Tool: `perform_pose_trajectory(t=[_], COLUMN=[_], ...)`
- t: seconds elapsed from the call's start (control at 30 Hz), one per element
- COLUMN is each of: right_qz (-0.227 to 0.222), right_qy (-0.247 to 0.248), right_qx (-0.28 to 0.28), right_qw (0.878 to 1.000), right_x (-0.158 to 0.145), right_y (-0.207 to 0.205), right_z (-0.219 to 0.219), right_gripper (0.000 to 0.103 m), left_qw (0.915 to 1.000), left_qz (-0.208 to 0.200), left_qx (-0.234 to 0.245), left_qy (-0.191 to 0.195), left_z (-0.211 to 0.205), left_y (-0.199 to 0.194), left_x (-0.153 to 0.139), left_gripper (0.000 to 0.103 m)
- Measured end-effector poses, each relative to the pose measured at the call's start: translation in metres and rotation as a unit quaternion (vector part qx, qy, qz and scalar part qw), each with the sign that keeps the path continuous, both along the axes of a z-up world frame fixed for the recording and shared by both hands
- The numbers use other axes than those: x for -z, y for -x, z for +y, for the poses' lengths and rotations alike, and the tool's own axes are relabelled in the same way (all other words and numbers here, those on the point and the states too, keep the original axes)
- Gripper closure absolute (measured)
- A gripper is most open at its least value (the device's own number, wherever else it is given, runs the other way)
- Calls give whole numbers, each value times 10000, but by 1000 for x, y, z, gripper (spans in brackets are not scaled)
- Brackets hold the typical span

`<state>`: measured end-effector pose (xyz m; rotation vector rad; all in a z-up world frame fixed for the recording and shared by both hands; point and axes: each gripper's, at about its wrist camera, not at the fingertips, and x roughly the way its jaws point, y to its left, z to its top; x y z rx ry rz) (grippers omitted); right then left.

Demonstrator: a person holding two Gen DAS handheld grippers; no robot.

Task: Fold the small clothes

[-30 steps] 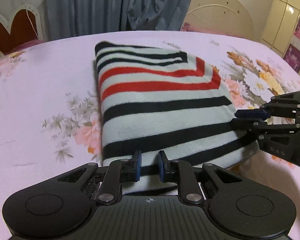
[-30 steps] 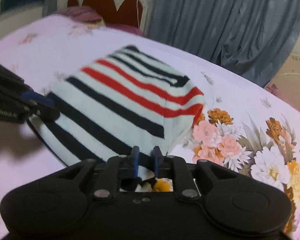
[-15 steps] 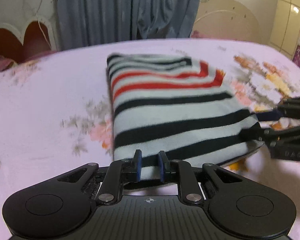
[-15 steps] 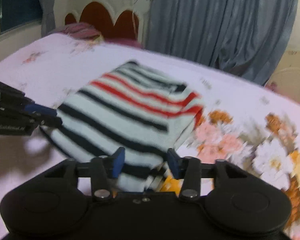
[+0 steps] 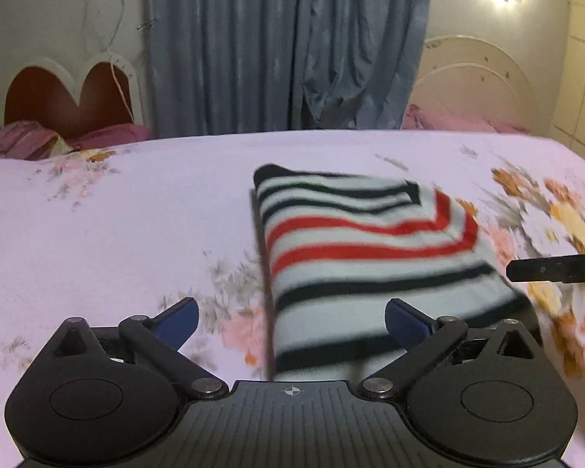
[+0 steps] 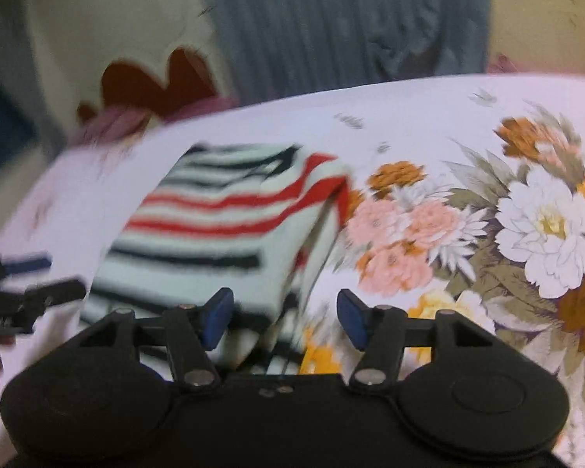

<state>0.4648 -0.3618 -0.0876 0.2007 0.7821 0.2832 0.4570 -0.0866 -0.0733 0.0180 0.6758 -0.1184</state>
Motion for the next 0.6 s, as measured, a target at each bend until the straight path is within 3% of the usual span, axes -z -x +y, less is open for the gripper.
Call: perform_pose_trajectory(t=[0.1,0.2,0.37,0.4,0.47,0.5,0.6], right_qz=[-192,-344,-609,-523,241,83,150], right_qy=[-24,-55,97,299,954,983,921], right_qx=[132,229,-75,-153,-164,-169,-12], right_qw=[9997,9991,9981,9981,9950,9950,9956], right_x=[-3,-6,-7,0,34,37,29], right_y=[-27,-63,-109,-117,-140,-139,-136], right_z=[3,6,21,25,34,34,33], right_gripper=[79,82,89,94,103,103,103], left_qw=[9992,9967,9927,9915,9892,9889,9906], left_qz=[166,372,779,899,980,997,969], left_qx=[-11,-117,-133,-123,-98,-90,8], left_qy=[360,707,915,936,1086,1095,969], left_z=[7,15,12,11,12,13,12], left_y=[-27,-50,-71,-74,-77,-78,-77], left_x=[4,13,33,38,42,42,41], left_gripper=[19,29,29,29,29,29,29])
